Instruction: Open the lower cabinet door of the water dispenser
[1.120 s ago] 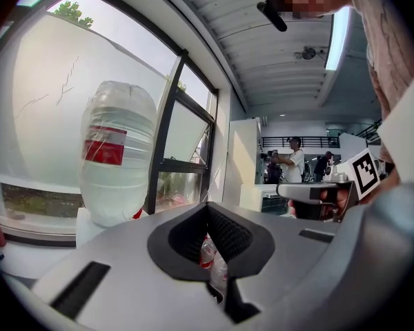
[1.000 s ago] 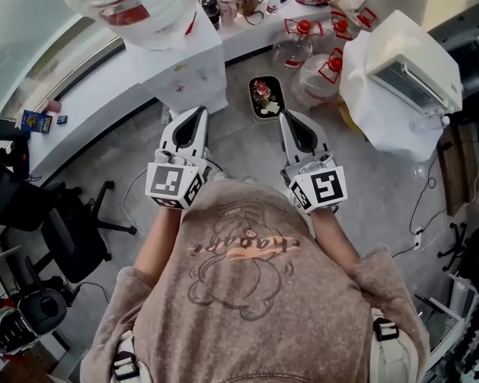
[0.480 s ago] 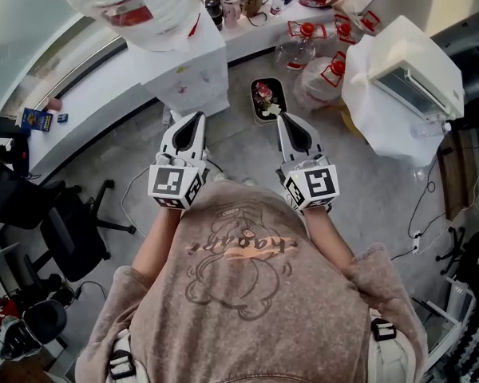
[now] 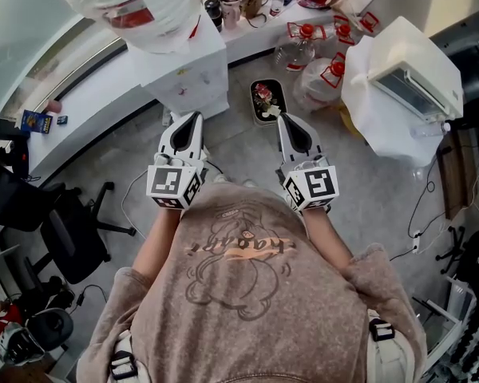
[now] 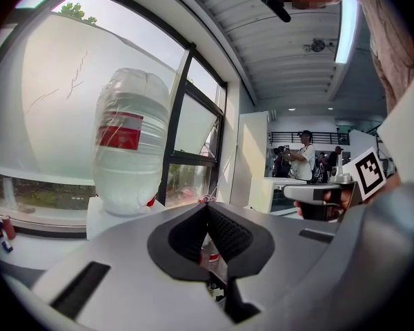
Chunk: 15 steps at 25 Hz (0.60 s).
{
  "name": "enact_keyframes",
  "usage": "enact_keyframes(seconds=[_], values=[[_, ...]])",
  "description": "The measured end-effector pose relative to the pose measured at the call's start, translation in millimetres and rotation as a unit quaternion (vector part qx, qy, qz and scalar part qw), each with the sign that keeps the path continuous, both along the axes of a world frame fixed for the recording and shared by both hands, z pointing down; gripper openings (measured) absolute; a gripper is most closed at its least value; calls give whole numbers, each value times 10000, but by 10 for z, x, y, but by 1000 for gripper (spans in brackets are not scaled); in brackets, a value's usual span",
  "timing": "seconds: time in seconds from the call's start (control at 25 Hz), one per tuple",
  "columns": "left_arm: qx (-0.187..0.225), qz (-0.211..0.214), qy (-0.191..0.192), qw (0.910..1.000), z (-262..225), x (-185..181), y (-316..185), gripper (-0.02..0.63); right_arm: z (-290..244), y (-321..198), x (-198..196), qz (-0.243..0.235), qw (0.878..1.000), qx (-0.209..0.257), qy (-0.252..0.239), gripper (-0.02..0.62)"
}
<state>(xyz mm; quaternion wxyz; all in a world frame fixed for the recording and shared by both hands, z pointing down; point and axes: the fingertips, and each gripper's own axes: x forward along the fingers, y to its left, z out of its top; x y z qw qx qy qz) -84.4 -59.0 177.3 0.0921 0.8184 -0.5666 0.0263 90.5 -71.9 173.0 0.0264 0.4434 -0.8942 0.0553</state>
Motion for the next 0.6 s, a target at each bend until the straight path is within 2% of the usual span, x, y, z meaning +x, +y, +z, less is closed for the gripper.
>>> enact_keyframes(seconds=[0.6], values=[[3,-75,80,9999,4,-50,-1,12,-20,9,-71,-23,10000,29,23,5]])
